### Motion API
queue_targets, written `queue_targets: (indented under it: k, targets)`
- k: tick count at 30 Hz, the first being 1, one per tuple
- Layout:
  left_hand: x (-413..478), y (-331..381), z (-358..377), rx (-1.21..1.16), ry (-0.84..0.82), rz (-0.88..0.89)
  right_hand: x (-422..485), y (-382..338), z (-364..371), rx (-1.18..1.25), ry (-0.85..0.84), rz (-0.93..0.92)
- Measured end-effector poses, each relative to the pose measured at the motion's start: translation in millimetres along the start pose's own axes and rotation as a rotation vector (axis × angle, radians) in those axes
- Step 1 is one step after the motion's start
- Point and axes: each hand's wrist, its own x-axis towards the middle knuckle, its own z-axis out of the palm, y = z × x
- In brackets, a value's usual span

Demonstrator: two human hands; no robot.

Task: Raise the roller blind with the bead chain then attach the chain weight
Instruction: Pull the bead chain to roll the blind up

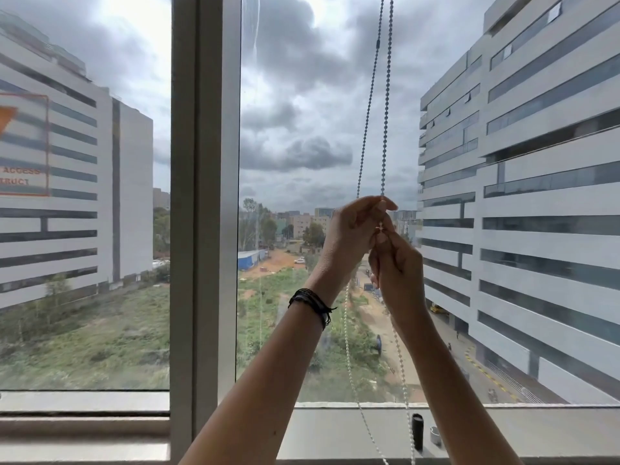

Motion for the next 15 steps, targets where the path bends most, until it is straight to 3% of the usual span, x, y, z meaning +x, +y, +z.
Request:
queue_targets:
  k: [8, 15]
  targets:
    - [-19, -15, -3, -0.042, 0.013, -0.054, -19, 22, 0, -0.011, 0.002, 0.056]
    - [-39, -34, -2, 0.076, 0.054, -0.047, -41, 34, -1, -0.047, -0.005, 0.092]
